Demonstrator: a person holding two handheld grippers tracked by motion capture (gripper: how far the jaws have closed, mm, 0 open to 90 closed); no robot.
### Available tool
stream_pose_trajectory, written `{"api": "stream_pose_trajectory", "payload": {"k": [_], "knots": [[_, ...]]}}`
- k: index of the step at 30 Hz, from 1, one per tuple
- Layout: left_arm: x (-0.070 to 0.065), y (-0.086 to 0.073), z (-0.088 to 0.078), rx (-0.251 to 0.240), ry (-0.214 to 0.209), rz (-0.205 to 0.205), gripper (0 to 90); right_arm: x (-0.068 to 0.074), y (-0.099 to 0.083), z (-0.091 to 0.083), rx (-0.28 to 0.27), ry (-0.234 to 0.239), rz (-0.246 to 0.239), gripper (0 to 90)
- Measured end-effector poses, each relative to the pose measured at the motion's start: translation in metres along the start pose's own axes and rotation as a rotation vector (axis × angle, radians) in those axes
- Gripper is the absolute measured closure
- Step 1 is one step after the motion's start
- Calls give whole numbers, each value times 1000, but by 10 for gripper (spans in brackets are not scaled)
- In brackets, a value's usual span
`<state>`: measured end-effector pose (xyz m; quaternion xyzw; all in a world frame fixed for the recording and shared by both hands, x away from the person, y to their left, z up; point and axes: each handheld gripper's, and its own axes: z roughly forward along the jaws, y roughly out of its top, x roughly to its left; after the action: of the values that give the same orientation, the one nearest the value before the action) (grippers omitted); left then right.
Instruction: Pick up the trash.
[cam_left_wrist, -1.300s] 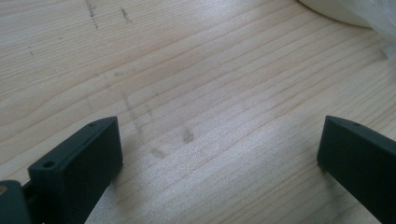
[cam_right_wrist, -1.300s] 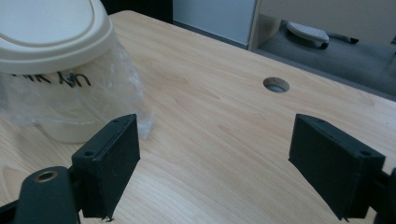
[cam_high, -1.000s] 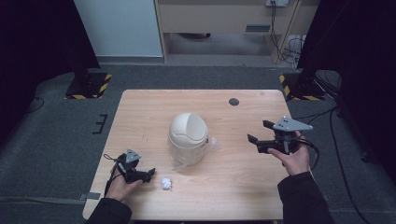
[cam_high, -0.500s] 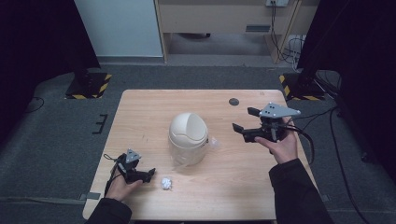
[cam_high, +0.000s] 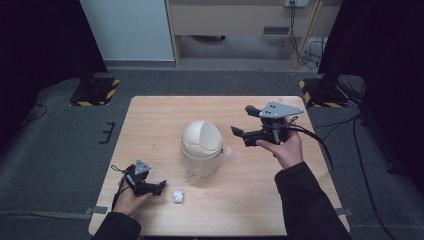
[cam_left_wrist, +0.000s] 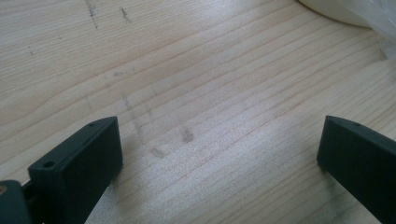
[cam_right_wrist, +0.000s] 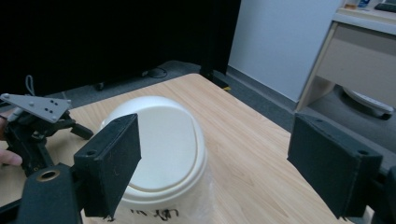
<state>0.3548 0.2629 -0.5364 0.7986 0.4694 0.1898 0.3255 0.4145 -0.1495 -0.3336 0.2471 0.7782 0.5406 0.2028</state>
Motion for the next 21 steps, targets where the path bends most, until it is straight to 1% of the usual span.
{"api": "stream_pose_trajectory", "payload": {"k": [2,7,11,12,13,14,16,18,21], "knots": [[0,0,0,0,0,0,0,4,1,8,9,18,-3,174],[0,0,0,0,0,0,0,10,3,21,9,59,0,178],[0,0,0,0,0,0,0,13,3,27,17,73,-2,179],[0,0,0,0,0,0,0,16,2,31,11,88,9,180],[0,0,0,0,0,0,0,16,2,31,11,88,9,180],[0,0,0,0,0,0,0,18,-1,35,19,95,8,180],[0,0,0,0,0,0,0,19,-1,36,25,97,5,180],[0,0,0,0,0,0,0,21,-4,40,43,100,0,183],[0,0,0,0,0,0,0,24,-7,44,62,118,1,187]]}}
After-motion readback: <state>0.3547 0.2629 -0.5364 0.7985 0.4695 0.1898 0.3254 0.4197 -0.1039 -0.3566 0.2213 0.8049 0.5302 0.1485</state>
